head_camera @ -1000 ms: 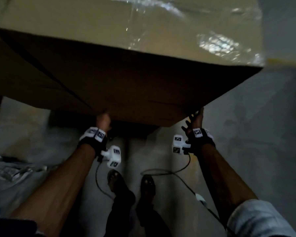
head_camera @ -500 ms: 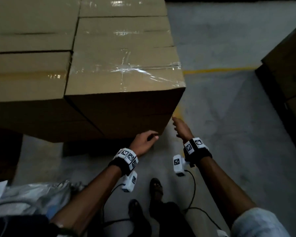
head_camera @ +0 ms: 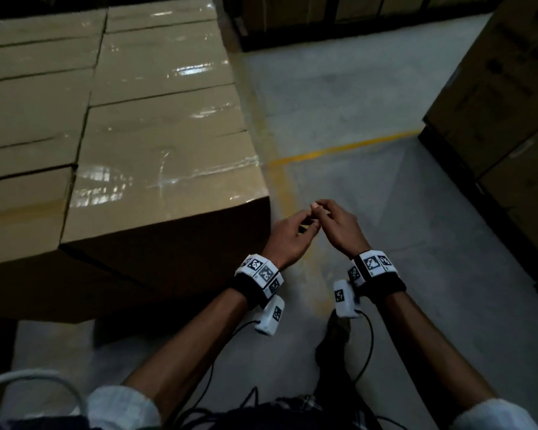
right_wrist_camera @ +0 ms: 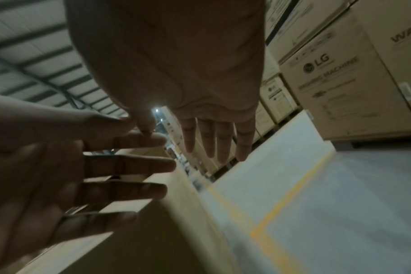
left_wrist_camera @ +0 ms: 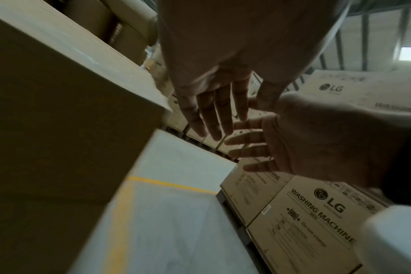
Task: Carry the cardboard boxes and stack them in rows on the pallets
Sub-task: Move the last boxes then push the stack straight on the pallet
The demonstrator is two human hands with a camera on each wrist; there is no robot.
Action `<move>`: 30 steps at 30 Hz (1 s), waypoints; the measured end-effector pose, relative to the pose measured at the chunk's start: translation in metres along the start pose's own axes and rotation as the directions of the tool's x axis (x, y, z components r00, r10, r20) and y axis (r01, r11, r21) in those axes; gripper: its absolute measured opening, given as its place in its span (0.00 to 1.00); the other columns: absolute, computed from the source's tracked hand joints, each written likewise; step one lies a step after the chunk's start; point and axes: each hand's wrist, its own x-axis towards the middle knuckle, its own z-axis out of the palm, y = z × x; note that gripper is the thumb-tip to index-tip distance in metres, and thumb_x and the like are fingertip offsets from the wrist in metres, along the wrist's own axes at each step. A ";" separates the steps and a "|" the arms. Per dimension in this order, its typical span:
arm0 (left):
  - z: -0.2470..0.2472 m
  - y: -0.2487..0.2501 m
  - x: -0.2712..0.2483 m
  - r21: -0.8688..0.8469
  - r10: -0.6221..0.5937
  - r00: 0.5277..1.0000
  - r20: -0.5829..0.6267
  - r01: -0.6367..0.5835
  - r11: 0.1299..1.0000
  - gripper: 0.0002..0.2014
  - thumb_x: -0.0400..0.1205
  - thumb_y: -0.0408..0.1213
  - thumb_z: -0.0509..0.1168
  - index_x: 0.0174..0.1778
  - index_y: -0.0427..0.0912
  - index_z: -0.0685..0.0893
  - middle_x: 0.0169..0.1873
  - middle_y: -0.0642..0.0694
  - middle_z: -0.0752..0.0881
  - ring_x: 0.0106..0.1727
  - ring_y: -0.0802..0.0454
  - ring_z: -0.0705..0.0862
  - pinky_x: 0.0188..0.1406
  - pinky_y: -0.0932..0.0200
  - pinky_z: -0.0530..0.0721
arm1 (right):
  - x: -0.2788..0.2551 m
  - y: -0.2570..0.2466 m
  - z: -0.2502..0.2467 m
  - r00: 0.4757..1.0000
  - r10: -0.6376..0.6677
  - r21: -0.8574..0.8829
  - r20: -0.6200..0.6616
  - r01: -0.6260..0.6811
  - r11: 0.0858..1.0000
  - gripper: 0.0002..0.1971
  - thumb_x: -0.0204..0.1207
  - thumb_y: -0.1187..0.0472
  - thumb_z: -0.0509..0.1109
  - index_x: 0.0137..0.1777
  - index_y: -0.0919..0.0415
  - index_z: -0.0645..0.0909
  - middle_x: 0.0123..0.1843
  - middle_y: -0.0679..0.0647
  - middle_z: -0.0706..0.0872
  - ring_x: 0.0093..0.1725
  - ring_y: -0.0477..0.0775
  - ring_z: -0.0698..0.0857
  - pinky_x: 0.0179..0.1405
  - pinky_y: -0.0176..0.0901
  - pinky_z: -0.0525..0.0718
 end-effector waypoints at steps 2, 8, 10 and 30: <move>0.027 0.013 0.047 0.024 -0.002 1.000 0.020 0.002 1.000 0.17 0.87 0.51 0.65 0.68 0.47 0.86 0.57 0.50 0.91 0.54 0.55 0.90 0.57 0.51 0.89 | 0.033 0.019 -0.035 1.000 -0.008 0.009 -0.007 0.008 1.000 0.36 0.77 0.27 0.55 0.72 0.51 0.82 0.69 0.54 0.88 0.70 0.56 0.84 0.71 0.57 0.81; 0.086 0.043 0.183 0.008 -0.061 0.995 -0.078 0.062 0.998 0.16 0.87 0.51 0.66 0.64 0.47 0.88 0.56 0.51 0.91 0.55 0.58 0.88 0.58 0.55 0.87 | 0.131 0.069 -0.138 1.000 0.016 -0.011 0.016 -0.016 1.000 0.35 0.80 0.27 0.56 0.75 0.50 0.80 0.75 0.54 0.85 0.74 0.57 0.82 0.73 0.57 0.79; 0.096 0.048 0.223 0.013 -0.077 0.989 -0.128 0.080 0.997 0.13 0.88 0.48 0.67 0.62 0.46 0.89 0.55 0.51 0.91 0.54 0.58 0.88 0.56 0.59 0.86 | 0.170 0.085 -0.163 0.999 0.030 -0.048 0.038 -0.028 0.998 0.31 0.83 0.30 0.58 0.75 0.49 0.80 0.76 0.54 0.84 0.74 0.58 0.81 0.73 0.58 0.79; 0.020 -0.042 0.699 0.138 -0.288 0.931 -0.225 0.323 0.936 0.15 0.85 0.55 0.68 0.62 0.51 0.88 0.55 0.51 0.92 0.56 0.53 0.89 0.57 0.53 0.86 | 0.690 0.070 -0.232 0.924 -0.088 -0.326 0.371 0.219 0.920 0.28 0.80 0.34 0.69 0.74 0.48 0.80 0.73 0.51 0.85 0.72 0.59 0.83 0.66 0.58 0.83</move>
